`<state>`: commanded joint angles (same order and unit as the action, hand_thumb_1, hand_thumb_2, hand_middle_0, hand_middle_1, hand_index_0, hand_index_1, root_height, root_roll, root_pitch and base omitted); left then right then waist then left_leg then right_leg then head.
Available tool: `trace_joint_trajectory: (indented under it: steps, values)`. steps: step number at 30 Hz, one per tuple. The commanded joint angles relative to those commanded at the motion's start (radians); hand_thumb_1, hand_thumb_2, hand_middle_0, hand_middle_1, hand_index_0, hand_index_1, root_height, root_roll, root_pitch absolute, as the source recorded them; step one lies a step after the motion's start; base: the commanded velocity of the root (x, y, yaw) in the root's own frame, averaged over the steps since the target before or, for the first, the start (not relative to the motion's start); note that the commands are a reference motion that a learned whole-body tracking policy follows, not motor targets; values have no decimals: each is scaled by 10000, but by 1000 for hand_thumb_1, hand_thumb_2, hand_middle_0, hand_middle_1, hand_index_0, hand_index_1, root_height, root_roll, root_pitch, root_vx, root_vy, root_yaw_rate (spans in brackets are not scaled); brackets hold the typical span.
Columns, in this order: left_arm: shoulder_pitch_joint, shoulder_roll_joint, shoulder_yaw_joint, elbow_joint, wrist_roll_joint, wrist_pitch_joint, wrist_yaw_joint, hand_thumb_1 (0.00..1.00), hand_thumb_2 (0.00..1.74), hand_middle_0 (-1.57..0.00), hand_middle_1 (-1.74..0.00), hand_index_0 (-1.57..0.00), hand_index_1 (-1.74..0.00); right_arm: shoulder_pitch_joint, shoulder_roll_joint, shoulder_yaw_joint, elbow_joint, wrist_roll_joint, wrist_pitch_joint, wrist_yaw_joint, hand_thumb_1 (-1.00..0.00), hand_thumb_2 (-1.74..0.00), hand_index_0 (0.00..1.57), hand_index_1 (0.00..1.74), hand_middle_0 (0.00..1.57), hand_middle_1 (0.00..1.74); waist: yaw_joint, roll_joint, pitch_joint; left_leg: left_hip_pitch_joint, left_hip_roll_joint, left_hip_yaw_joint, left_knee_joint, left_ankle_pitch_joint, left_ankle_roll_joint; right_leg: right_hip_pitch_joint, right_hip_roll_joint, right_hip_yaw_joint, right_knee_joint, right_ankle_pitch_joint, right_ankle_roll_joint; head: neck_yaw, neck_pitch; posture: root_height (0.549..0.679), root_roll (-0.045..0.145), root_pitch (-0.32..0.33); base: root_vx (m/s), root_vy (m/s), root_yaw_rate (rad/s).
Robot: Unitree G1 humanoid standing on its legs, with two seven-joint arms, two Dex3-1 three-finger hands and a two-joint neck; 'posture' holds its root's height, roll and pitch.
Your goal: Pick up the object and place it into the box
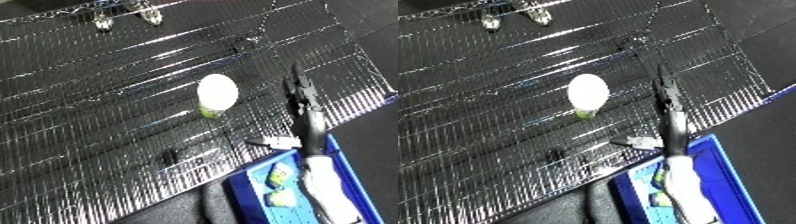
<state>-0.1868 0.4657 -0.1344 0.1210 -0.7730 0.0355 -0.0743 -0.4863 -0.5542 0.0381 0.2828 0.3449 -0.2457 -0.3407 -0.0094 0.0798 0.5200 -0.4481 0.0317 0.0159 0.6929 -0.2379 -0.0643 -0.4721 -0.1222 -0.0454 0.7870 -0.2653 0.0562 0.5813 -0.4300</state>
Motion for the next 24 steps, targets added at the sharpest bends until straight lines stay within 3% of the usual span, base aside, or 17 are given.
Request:
trace_joint_trajectory:
  steps: [13,24]
  values:
    - [-485,242,-412,-56,86,-45,286,1000,1740,-1570,-1740,-1570,-1740,-1298,-355,756,1276,417,354,562,0,0,0,0,0,0,267,171,0,-639,-79,-81,101,-13,52,-711,-63,-106,234,-20,-42,401,532,637,75,61,6,-14,42]
    - [-879,566,-147,-172,114,-293,867,1000,1740,-1570,-1740,-1570,-1740,-2283,-601,1259,2677,730,272,890,0,0,0,0,0,0,529,405,0,-1025,-190,-140,164,-13,90,-1202,-128,-175,434,-56,-72,721,866,633,77,87,4,8,54]
